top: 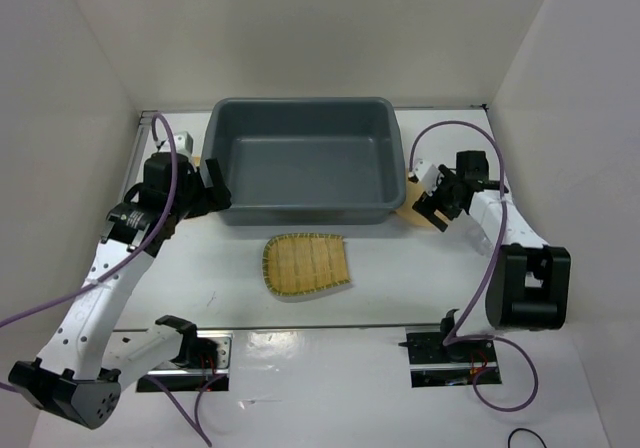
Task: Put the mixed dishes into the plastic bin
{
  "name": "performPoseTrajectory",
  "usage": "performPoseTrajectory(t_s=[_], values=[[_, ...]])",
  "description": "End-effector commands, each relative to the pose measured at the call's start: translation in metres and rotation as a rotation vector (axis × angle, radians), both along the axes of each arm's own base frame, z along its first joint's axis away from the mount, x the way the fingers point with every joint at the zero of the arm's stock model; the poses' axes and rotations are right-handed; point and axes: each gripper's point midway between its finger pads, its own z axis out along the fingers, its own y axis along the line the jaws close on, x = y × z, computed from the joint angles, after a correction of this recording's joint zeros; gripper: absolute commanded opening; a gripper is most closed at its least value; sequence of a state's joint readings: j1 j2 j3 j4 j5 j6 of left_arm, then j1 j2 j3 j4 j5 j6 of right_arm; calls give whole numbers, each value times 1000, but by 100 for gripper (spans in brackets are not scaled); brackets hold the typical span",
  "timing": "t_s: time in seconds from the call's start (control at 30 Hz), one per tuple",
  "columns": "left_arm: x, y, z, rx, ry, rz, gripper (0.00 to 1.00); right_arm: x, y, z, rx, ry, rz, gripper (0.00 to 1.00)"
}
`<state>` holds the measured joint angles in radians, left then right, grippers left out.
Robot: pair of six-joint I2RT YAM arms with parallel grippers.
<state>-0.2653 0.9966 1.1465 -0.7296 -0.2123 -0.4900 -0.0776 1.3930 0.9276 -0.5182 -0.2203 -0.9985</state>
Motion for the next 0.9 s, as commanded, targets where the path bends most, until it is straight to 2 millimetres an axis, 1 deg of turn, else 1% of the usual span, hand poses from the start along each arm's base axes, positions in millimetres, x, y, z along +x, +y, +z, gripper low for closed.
performPoseTrajectory(t_s=[0.0, 0.03, 0.1, 0.13, 0.17, 0.2, 0.23, 0.27, 0.3, 0.33, 0.37, 0.4, 0.43, 0.5, 0.53, 0.57, 0.67, 0.7, 0.73, 0.77, 0.8, 0.83, 0.87], values=[[-10, 2, -4, -32, 7, 34, 100, 13, 9, -13, 53, 16, 124, 91], [-12, 2, -5, -42, 18, 44, 100, 10, 15, -19, 98, 38, 138, 90], [-16, 2, -6, -50, 27, 52, 100, 15, 14, -26, 114, 62, 157, 90], [-16, 2, -6, -59, 27, 59, 100, 12, 14, -30, 134, 88, 165, 89], [-18, 2, -8, -56, 36, 59, 100, 9, 10, -37, 134, 105, 183, 87], [-18, 2, -8, -63, 37, 64, 100, 13, 8, -42, 141, 121, 199, 85], [-20, 3, -10, -60, 48, 65, 100, 9, 7, -48, 150, 141, 210, 84], [-19, 2, -6, -62, 40, 65, 100, 11, 3, -48, 171, 139, 216, 84], [-21, 0, -4, -62, 40, 55, 100, 10, 5, -55, 178, 152, 233, 84], [-22, 0, -5, -67, 49, 61, 100, 13, 0, -54, 174, 137, 224, 84], [-21, 0, -1, -70, 39, 61, 100, 15, 0, -58, 175, 140, 223, 84], [-23, 2, -2, -61, 45, 70, 100, 15, 1, -57, 175, 132, 241, 84], [-22, 2, 1, -64, 36, 69, 100, 17, 1, -60, 174, 131, 241, 84], [-27, 4, 4, -63, 38, 69, 100, 17, 3, -62, 181, 133, 255, 84], [-27, 4, 4, -63, 38, 69, 100, 15, 3, -71, 189, 155, 253, 84], [-29, 4, 2, -59, 51, 70, 100, 14, 3, -74, 193, 166, 252, 84], [-35, 7, 4, -58, 58, 83, 100, 14, 5, -79, 208, 192, 264, 77], [-35, 7, 4, -58, 58, 83, 100, 8, 6, -81, 212, 212, 272, 74], [-36, 8, 6, -61, 48, 83, 100, 7, 6, -83, 212, 224, 281, 71], [-38, 8, 8, -69, 48, 88, 100, 3, 7, -88, 222, 250, 279, 66], [-38, 8, 8, -69, 48, 88, 100, -2, 8, -88, 229, 270, 278, 65], [-38, 8, 8, -69, 48, 88, 100, -1, 8, -89, 229, 277, 285, 63], [-38, 8, 8, -69, 48, 88, 100, -6, 7, -93, 229, 300, 280, 58]])
